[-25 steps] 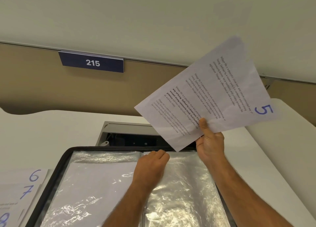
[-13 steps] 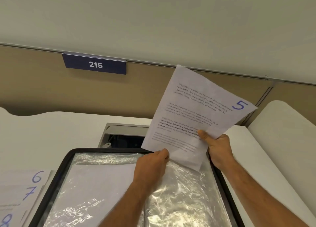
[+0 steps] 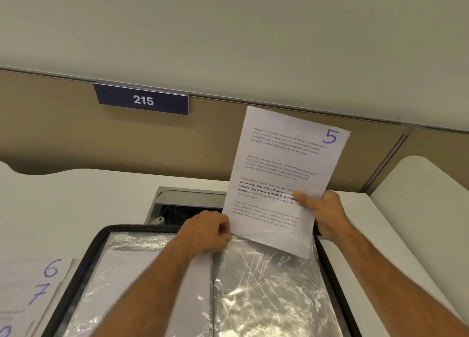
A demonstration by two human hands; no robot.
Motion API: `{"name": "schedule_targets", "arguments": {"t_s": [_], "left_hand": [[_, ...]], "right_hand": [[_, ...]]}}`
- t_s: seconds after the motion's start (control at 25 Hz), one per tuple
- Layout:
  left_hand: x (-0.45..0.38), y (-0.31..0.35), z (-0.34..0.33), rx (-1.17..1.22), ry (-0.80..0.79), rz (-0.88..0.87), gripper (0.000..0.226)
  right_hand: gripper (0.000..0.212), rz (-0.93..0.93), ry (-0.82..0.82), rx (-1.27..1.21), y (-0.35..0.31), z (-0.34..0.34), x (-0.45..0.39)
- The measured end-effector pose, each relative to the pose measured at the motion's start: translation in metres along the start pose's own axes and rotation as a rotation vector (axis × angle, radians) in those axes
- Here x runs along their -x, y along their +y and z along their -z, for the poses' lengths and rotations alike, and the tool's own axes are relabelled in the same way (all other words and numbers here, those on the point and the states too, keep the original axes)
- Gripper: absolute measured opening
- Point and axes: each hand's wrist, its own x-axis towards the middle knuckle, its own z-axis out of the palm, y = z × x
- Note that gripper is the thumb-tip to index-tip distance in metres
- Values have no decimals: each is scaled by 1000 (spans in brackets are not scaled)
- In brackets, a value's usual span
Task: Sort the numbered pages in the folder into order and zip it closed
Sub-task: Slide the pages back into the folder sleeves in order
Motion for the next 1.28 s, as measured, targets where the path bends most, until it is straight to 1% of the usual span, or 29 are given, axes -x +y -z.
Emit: {"name": "schedule_targets", "arguments": {"t_s": [0.12, 0.2, 0.32, 0.36, 0.44, 0.48, 0.52, 0.64, 0.8, 0.88, 0.96, 1.08, 1.16, 1.28], "left_hand": [[-3, -9, 9, 133, -32, -23, 7], [-2, -11, 7, 162, -48, -35, 6], [-1, -9, 2, 134, -12, -56, 10], [-1, -9, 2, 142, 6, -58, 9], [-1, -10, 3, 159, 4, -57, 8], [-1, -10, 3, 162, -8, -58, 9], [-1, -11, 4, 166, -18, -58, 10], [0, -10, 5, 196, 4, -53, 11], [0, -11, 4, 229, 33, -52, 9], [1, -10, 4, 198, 37, -71, 9], [3, -8, 5, 93, 80, -130, 10], [7, -3, 4, 5, 146, -181, 15], [11, -1, 1, 2, 159, -189, 17], [14, 2, -2, -25, 149, -192, 21]], "right_hand": [[60, -42, 31, -57, 7, -2, -3], [63, -58, 66, -93, 13, -1, -2], [74, -68, -4, -56, 22, -1, 3], [71, -86, -29, -37, 23, 0, 4], [48, -78, -61, 2, 22, 1, 4], [40, -53, -57, 25, 20, 1, 5], [37, -27, -46, 37, 17, 1, 5], [38, 13, -26, 47, 14, 1, 5], [32, 2, -71, 103, 17, 4, 8], [32, 33, -47, 132, 17, 4, 8], [35, 64, 26, 139, 17, 4, 6], [27, 95, 91, 144, 22, 6, 2], [23, 90, 98, 147, 25, 5, 4], [24, 82, 81, 86, 30, 4, 11]]}}
